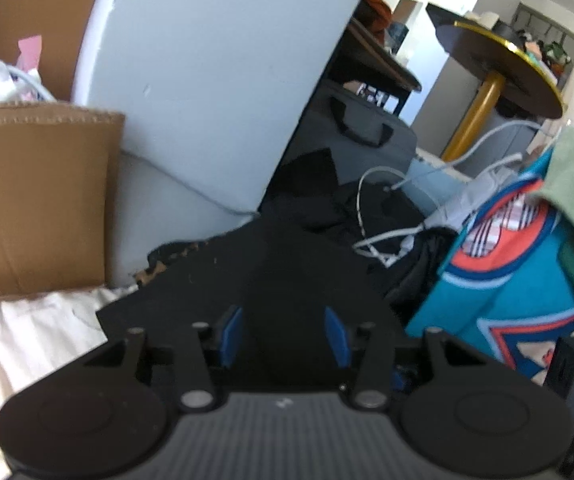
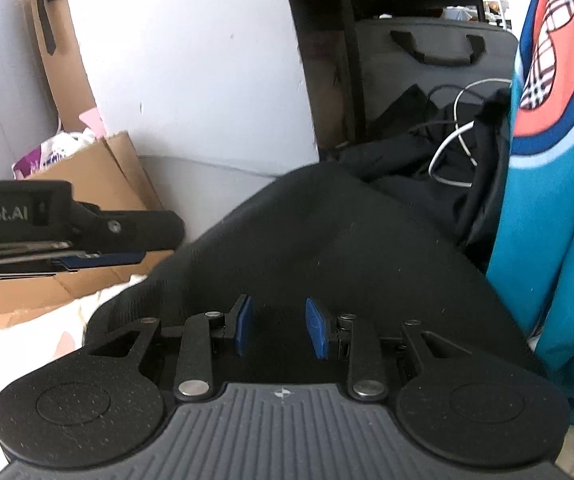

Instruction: Fold clothes

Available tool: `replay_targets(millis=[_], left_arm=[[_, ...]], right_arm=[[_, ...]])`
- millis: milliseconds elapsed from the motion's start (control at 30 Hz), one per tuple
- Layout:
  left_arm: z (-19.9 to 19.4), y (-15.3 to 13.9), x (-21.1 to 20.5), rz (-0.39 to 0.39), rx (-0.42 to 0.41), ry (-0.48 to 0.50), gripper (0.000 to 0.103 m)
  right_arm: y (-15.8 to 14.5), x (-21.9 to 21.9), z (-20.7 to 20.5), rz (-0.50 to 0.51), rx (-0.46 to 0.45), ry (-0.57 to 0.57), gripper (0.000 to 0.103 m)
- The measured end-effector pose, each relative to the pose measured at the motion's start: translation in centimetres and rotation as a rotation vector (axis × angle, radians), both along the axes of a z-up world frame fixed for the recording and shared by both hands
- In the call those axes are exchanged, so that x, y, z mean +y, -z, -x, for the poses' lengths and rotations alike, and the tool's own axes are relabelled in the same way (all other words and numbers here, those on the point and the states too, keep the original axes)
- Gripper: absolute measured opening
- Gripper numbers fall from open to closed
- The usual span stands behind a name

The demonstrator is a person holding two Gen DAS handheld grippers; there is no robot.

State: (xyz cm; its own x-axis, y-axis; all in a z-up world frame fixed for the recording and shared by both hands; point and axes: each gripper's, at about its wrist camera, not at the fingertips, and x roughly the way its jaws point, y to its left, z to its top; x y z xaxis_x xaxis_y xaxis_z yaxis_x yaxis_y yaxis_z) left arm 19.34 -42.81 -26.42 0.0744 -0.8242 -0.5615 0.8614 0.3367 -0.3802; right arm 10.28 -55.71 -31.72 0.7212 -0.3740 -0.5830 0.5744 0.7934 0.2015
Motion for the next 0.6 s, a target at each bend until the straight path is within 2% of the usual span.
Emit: replay_targets(millis=[167,300,400,500,600], left_arm=[[0.1,2.5,1.0,-0.066,-0.001,0.005,0.045],[0.1,3.4,2.4,-0.070,-0.002,0.025,0.043],[0.2,3.3,2.9,-0.080,-0.029,0.029,0.038],[0.1,3.0,3.1,-0.091,-0.035,0.020,0.024],[0.0,2.4,3.3,-0.090,-0.019,0.021,0.022]], right_arm=[[0.7,0.1,0.1,0.014,0.018,-0.016,0.036],[1.0,-0.3,0.9,0.030,0.036,-0.022,0.036],[1.2,-0.8,1.8,0.049,0.055,-0.029,0.037],[1.7,-1.2,2.8,0.059,0.083,-0.035,0.037],[2.0,-1.3,3.9,0.081,0.115,-0.042,0.037]])
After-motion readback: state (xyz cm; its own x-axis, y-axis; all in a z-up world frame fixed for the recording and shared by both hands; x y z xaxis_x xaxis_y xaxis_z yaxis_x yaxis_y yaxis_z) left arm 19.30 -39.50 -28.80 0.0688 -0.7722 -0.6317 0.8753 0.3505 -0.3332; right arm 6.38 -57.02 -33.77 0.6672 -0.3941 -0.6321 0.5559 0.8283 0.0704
